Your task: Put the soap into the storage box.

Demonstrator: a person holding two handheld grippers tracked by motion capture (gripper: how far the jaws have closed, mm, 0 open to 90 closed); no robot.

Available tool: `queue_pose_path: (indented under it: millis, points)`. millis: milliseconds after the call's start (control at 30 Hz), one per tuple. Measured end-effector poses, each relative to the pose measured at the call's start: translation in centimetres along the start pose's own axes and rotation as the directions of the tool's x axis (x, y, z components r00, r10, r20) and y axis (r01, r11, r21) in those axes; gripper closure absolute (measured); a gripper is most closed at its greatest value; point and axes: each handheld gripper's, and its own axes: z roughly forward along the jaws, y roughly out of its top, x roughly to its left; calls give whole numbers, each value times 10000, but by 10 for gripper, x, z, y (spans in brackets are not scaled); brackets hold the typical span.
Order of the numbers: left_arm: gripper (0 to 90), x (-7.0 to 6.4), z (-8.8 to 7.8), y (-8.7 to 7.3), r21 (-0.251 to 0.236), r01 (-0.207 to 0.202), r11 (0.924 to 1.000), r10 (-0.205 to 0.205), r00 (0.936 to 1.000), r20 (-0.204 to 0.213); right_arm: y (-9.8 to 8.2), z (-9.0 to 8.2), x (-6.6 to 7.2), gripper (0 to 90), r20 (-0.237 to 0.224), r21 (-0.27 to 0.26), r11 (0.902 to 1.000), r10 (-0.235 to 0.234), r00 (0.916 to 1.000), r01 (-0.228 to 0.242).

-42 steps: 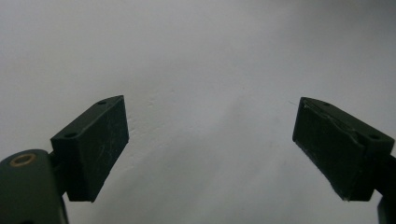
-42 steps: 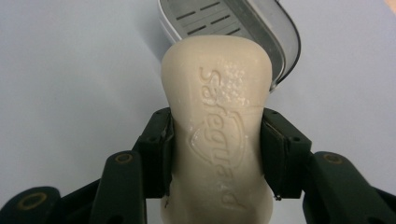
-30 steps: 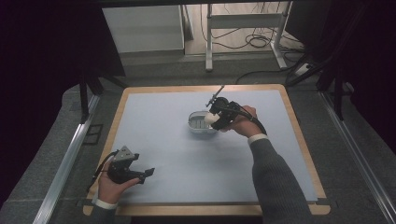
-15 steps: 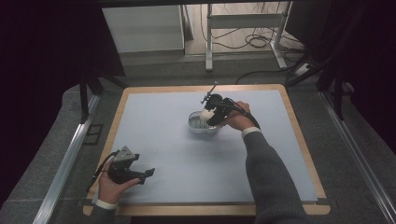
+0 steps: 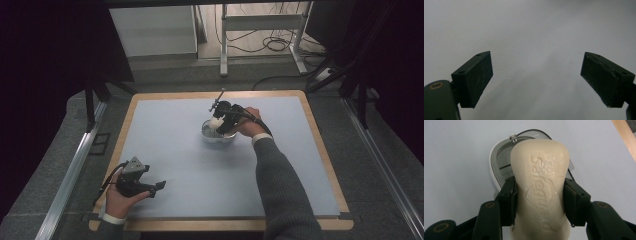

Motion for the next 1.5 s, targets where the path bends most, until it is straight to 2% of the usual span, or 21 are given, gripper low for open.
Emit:
queue_pose_path:
  millis: [300, 367, 433, 500, 600, 667, 733, 933, 1033, 1067, 1100, 1233, 1267, 1300, 1400, 1500]
  points:
    - [110, 0, 2, 0, 43, -59, 10000, 59, 10000, 16, 3, 13, 4, 477, 32, 158, 9998, -131, 9999, 130]
    - [110, 0, 1, 0, 44, -50, 10000, 50, 10000, 13, 3, 13, 4, 478, 145, -44, 9999, -162, 9998, 162]
    - [110, 0, 1, 0, 54, -42, 10000, 41, 10000, 17, 4, 9, 4, 478, 132, -257, 9996, 71, 9999, -68]
    - [110, 0, 1, 0, 51, -37, 10000, 37, 10000, 20, 4, 8, 4, 471, 134, -294, 9995, 107, 9999, -103]
    - [110, 0, 1, 0, 63, -39, 10000, 39, 10000, -11, 2, 1, 6, 413, 175, -621, 9967, 535, 9984, -523]
    - [110, -1, 2, 0, 102, -74, 9999, 74, 10000, -28, -1, -6, 8, 382, 228, -982, 9903, 1014, 9946, -987]
    - [110, -1, 2, 0, 153, -99, 9998, 100, 9999, -40, -6, -15, 12, 358, 177, -1503, 9769, 1561, 9876, -1517]
    - [110, -1, -1, 0, 5, 3, 10000, -3, 9999, 140, -31, -31, 25, 294, 264, -2147, 9569, 2057, 9783, -1954]
    - [109, 0, -3, 0, -12, 4, 10000, -4, 10000, 84, -53, -36, 36, 283, 344, -2384, 9467, 2310, 9723, -2165]
    - [110, 0, -3, 0, -12, 4, 10000, -4, 10000, 84, -53, -36, 36, 283, 344, -2384, 9467, 2310, 9723, -2165]
    - [109, 0, -3, 0, -31, 28, 10000, -28, 10000, 53, -67, -39, 41, 277, 236, -2555, 9397, 2410, 9702, -2272]
    - [109, 1, -3, -1, -14, -15, 10000, 15, 10000, -40, -93, -44, 48, 266, 203, -2744, 9285, 2658, 9638, -2503]
    - [109, 1, -3, -1, -14, -15, 10000, 15, 10000, -40, -93, -44, 48, 266, 203, -2744, 9285, 2658, 9638, -2503]
    - [109, 0, -1, -1, 19, -43, 10000, 43, 10000, -37, -109, -45, 52, 261, 206, -2845, 9208, 2841, 9586, -2668]
    - [109, -1, 0, -1, 34, -34, 10000, 34, 10000, -52, -127, -46, 58, 260, 153, -2970, 9108, 3050, 9522, -2869]
    - [109, -1, 0, -1, 40, -47, 10000, 48, 10000, -71, -146, -47, 64, 260, 122, -3171, 8940, 3375, 9413, -3165]
